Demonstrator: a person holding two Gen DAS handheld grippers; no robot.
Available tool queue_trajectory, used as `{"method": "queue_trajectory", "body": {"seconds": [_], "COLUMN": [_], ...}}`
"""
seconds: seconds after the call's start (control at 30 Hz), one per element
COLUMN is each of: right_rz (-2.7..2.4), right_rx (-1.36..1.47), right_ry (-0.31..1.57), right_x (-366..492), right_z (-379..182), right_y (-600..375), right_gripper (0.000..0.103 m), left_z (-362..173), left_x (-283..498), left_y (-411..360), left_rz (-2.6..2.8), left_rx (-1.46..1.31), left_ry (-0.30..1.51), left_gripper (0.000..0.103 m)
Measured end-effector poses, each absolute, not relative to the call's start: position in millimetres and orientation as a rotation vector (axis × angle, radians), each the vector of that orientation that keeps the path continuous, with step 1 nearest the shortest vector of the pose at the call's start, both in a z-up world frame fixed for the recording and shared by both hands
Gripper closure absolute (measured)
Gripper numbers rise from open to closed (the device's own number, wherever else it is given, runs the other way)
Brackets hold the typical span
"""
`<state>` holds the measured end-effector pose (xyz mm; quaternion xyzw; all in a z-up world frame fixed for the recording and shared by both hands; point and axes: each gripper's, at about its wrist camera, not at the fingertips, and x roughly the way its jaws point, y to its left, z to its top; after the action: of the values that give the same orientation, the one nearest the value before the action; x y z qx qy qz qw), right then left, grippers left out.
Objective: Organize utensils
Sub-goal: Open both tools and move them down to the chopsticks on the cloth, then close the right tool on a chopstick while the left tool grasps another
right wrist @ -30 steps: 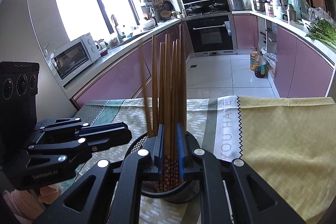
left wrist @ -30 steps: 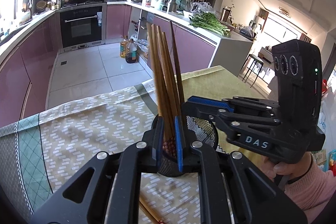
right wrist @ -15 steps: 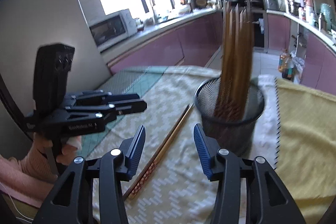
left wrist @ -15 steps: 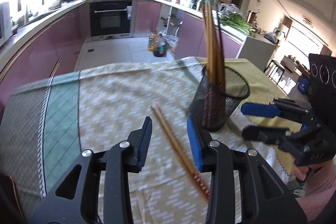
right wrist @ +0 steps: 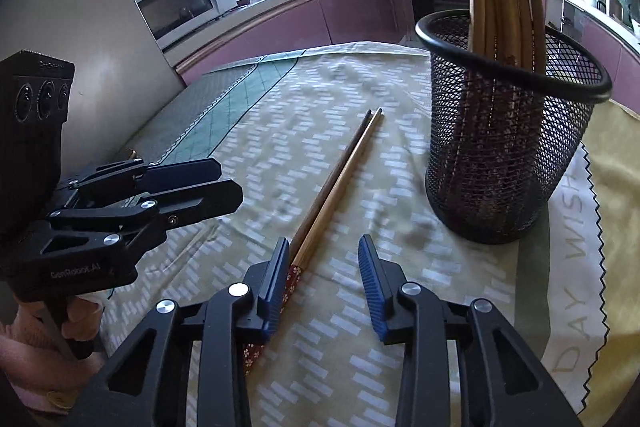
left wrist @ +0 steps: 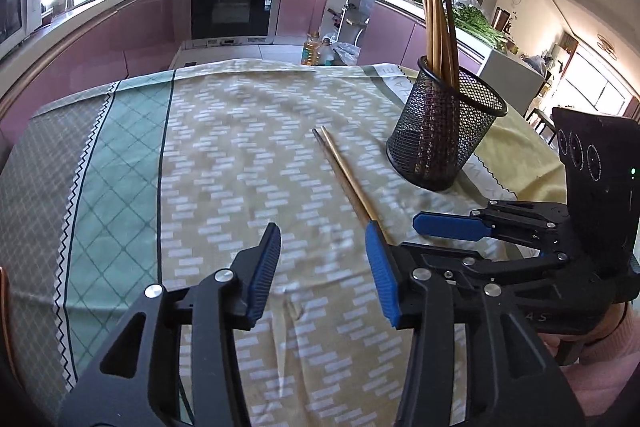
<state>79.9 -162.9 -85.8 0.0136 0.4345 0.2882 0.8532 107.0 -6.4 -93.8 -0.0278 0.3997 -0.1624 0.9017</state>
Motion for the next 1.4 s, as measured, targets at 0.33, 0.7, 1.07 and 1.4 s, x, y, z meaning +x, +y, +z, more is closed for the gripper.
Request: {"method": "queue_trajectory", "body": {"seconds": [0.33,0.7,1.07,1.4], "right_rz": [0.565,0.532,0.531,0.527], "right_rx": [-0.029,0.004,0.032,0.014], "right_ry": [0.909,0.933,0.95,0.945], "right_x": [75.3,75.7,78.8,84.6], "right_z": [-86.0,-83.0,-85.2,-86.2], "right_y": [-158.0,-168.9,-184.3,-180.2], "right_gripper": [0.074,0.083,0.083,0.083], "left_z": [-97.6,-102.0,-115.0,-119.3], "left_x": [105.2,111.6,135.5,147.3], "left_y": [-4.5,-18.1,-47.2,-48.0], "left_rz": [-0.351,-0.385,-0.422,-0.433], "left_rx": [-0.067,-0.031,0.049,0.058], "left_ry": [0.833,0.85,0.916,0.945], "left_gripper": [0.059,0.06,0.068,0.082]}}
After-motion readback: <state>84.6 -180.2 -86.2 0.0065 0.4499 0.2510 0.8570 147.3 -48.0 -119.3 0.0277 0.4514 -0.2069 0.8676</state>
